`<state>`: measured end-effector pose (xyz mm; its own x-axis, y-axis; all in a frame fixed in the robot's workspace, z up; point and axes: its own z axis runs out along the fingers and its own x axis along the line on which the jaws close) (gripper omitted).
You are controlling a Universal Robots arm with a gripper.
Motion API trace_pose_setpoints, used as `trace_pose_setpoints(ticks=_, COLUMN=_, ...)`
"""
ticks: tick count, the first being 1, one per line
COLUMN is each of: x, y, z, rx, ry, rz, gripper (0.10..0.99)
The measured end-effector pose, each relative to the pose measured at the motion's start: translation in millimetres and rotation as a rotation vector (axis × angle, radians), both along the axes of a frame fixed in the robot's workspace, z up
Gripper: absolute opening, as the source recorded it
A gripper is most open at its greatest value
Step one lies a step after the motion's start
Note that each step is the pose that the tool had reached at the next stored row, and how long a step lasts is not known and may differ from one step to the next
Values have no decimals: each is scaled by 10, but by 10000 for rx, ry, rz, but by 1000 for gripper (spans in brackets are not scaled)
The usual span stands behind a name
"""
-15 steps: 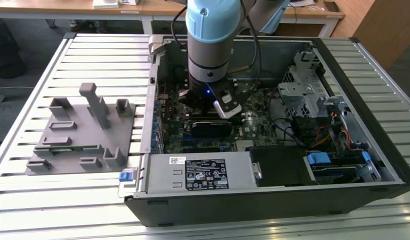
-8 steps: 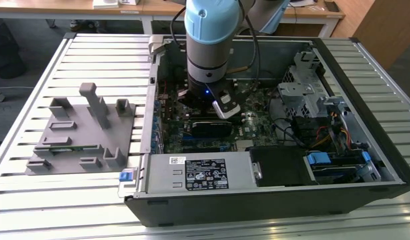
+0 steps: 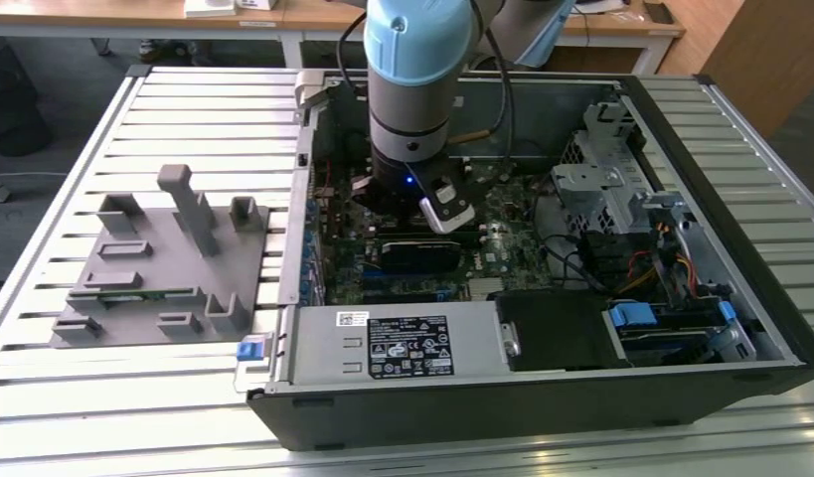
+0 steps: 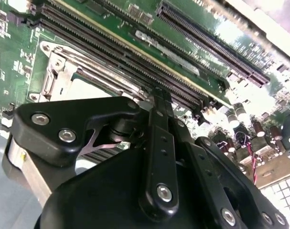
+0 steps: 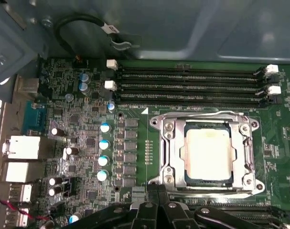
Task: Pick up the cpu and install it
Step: 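Install the second cpu locking lever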
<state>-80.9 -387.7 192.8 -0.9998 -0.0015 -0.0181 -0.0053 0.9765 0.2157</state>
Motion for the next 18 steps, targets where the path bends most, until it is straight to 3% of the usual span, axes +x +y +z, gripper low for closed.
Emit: trace_pose_setpoints(ticks=18, x=-35, y=61, z=0, rx=-1, ry=-2, rz=1, gripper=106)
